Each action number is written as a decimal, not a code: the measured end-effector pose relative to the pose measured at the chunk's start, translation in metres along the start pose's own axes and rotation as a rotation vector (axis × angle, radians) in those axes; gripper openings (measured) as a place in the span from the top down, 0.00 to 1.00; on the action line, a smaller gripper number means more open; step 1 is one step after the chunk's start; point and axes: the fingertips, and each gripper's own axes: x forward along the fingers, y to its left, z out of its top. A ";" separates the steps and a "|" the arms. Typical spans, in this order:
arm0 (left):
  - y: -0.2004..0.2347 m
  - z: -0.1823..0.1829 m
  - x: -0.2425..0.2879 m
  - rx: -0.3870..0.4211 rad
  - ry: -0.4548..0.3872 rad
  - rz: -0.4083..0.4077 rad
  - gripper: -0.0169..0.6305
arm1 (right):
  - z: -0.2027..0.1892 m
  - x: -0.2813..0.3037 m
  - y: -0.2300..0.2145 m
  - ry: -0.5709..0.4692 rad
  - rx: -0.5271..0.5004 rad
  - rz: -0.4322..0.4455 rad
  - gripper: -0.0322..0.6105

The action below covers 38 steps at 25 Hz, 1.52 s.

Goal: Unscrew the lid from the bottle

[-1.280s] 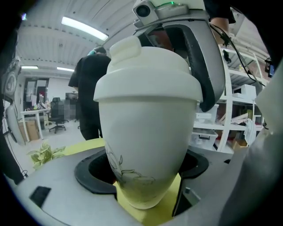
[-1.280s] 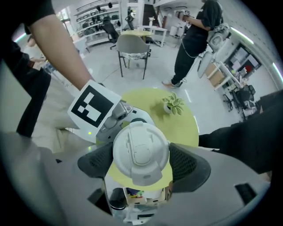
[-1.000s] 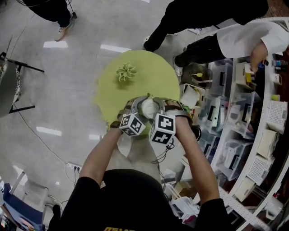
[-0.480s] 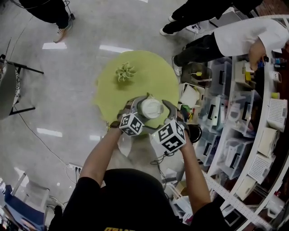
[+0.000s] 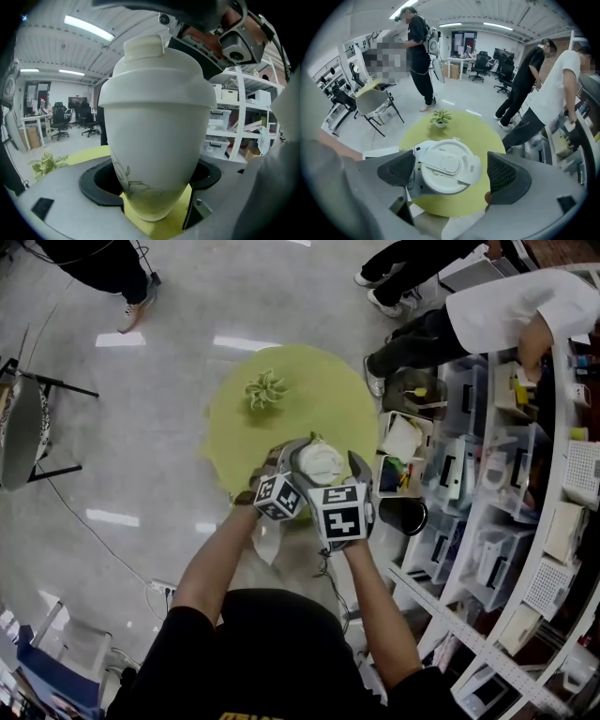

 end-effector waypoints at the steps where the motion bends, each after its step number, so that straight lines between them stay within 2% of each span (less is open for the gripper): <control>1: 0.000 0.000 0.000 0.000 0.000 0.000 0.34 | -0.001 0.001 0.000 0.010 -0.002 -0.001 0.20; 3: 0.000 0.001 0.001 0.001 0.000 0.000 0.34 | -0.003 0.003 -0.002 0.024 -0.010 0.003 0.26; 5: 0.000 0.001 0.002 0.002 0.000 -0.001 0.34 | -0.003 0.004 -0.002 0.030 -0.024 0.017 0.28; 12: 0.000 -0.001 0.002 0.000 -0.002 -0.002 0.34 | -0.004 0.006 0.003 0.065 -0.165 0.068 0.29; 20: 0.000 0.000 0.001 -0.004 -0.008 -0.013 0.34 | -0.004 0.005 0.008 0.050 -0.364 0.181 0.29; 27: 0.000 -0.001 0.001 -0.003 -0.008 -0.019 0.34 | -0.006 0.003 0.016 0.000 -0.641 0.291 0.29; 30: -0.001 -0.001 0.001 -0.004 -0.006 -0.022 0.34 | -0.008 0.001 0.020 -0.001 -0.792 0.334 0.29; 32: -0.001 -0.001 0.001 -0.004 -0.003 -0.023 0.34 | -0.010 0.001 0.020 0.014 -0.857 0.360 0.29; 34: -0.001 0.000 0.001 -0.003 -0.003 -0.023 0.34 | -0.011 0.001 0.020 0.036 -0.889 0.374 0.29; 38: -0.001 0.000 0.001 -0.005 0.007 -0.024 0.34 | -0.012 0.001 0.020 0.067 -0.885 0.363 0.29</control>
